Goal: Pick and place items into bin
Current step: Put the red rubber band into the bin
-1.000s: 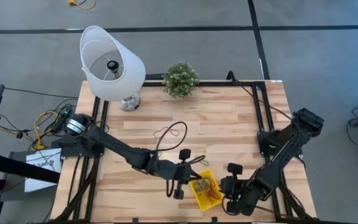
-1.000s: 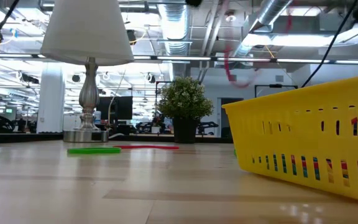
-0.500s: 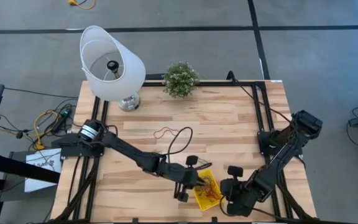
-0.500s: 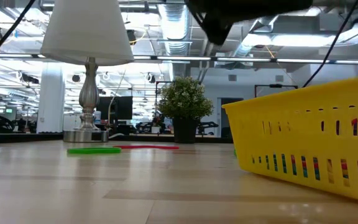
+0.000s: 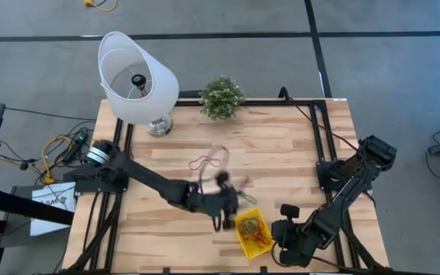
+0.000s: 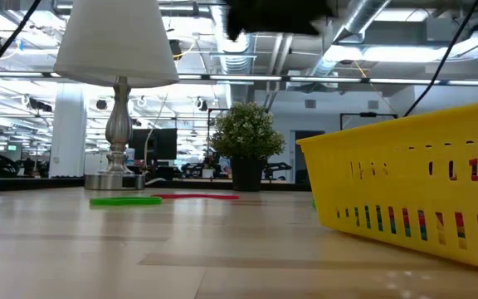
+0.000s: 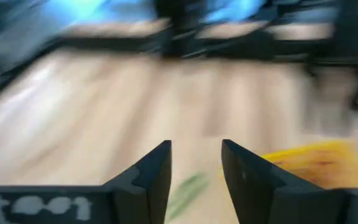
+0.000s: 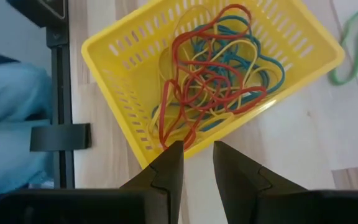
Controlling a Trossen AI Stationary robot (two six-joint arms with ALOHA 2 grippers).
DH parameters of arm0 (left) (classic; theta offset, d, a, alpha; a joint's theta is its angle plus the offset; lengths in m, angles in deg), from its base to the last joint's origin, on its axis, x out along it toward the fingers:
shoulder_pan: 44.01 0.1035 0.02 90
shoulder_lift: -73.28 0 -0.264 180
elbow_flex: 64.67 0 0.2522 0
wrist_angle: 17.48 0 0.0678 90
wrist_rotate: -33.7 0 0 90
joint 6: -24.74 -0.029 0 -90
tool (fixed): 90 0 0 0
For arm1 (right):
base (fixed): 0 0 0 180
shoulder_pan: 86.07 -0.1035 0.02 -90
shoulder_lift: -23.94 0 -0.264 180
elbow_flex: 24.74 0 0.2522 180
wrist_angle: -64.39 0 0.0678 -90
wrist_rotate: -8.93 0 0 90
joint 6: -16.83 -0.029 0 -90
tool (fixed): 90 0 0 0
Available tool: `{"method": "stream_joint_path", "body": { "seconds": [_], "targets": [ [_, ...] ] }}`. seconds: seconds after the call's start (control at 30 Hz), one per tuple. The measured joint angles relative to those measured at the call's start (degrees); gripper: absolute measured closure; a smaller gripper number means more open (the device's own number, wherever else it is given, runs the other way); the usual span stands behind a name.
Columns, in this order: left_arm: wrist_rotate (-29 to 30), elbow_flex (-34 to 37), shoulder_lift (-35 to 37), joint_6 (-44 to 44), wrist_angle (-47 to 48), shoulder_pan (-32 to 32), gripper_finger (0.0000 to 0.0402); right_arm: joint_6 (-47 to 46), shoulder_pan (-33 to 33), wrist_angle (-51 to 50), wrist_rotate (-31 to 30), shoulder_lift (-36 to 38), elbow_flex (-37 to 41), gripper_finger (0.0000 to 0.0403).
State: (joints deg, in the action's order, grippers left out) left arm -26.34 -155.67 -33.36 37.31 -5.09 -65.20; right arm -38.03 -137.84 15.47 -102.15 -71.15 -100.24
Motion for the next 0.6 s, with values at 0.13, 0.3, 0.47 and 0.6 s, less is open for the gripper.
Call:
{"method": "stream_joint_path", "body": {
  "seconds": [0.13,0.3,0.47,0.6],
  "targets": [
    [7.31,0.00,9.89,6.60,21.04,1.83,0.0287,-2.11,-0.24,0.01,-0.04,0.00,0.00,0.0321],
    [14.95,-0.02,21.55,10.46,46.52,5.32,0.0306,-2.12,-0.30,-0.19,-2.01,0.00,0.00,0.0321],
    [9.68,3.07,30.48,11.13,57.39,10.41,0.0321,1.15,-0.16,-5.19,-1.75,1.16,0.04,0.0321],
    [3.40,11.23,36.71,9.36,53.85,14.58,0.0330,3.25,1.22,-9.37,-4.38,6.16,0.07,0.0321]
  ]
}}
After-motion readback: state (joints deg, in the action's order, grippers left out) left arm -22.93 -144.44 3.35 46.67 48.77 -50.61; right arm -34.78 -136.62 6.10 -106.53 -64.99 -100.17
